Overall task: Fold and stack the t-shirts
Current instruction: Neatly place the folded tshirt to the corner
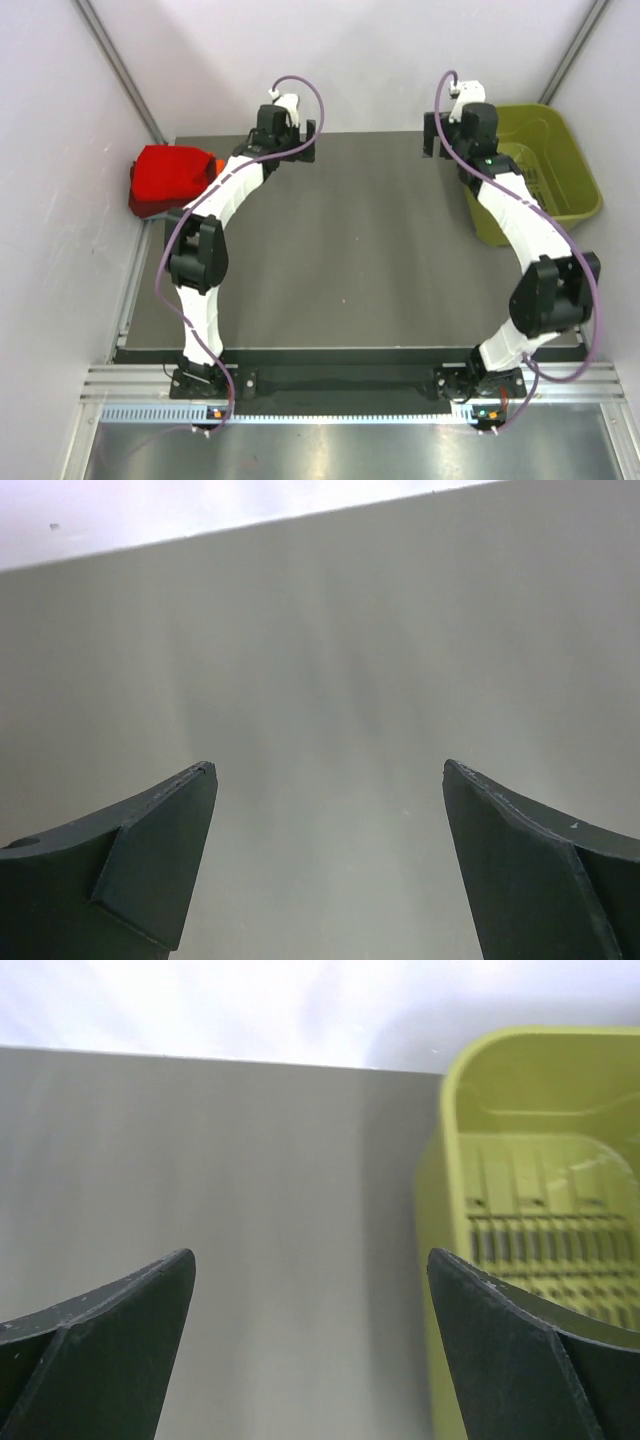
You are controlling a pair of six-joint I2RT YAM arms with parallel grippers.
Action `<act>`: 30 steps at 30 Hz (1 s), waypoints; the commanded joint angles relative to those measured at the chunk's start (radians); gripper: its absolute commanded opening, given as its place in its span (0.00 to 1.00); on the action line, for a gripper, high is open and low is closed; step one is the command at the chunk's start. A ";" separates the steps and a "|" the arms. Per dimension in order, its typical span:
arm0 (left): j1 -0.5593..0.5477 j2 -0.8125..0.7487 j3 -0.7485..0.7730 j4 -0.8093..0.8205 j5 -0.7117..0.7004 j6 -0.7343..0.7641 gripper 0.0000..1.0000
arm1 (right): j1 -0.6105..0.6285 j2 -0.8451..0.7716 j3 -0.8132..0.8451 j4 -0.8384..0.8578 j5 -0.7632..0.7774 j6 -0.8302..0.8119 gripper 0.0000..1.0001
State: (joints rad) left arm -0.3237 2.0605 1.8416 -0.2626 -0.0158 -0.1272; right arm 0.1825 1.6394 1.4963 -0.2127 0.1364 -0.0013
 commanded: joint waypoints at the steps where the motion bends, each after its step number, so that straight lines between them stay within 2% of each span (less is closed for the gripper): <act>1: -0.003 -0.112 -0.027 0.025 0.000 -0.043 0.99 | 0.032 -0.099 -0.060 -0.008 0.058 -0.078 1.00; 9: 0.002 -0.187 -0.044 0.028 0.057 -0.077 0.99 | 0.035 -0.205 -0.125 0.009 0.052 -0.060 1.00; 16: 0.005 -0.235 -0.024 0.025 -0.005 -0.014 0.99 | 0.034 -0.274 -0.194 0.009 0.069 -0.069 1.00; 23: 0.017 -0.281 -0.018 0.031 -0.041 0.011 0.99 | 0.035 -0.287 -0.053 -0.207 0.077 -0.059 1.00; 30: 0.020 -0.303 -0.007 0.048 -0.101 0.020 0.99 | 0.035 -0.273 0.016 -0.186 0.112 -0.012 1.00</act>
State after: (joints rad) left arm -0.3077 1.8248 1.8061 -0.2699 -0.0723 -0.1223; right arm 0.2073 1.3838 1.4708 -0.4091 0.2253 -0.0399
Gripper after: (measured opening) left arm 0.990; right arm 0.996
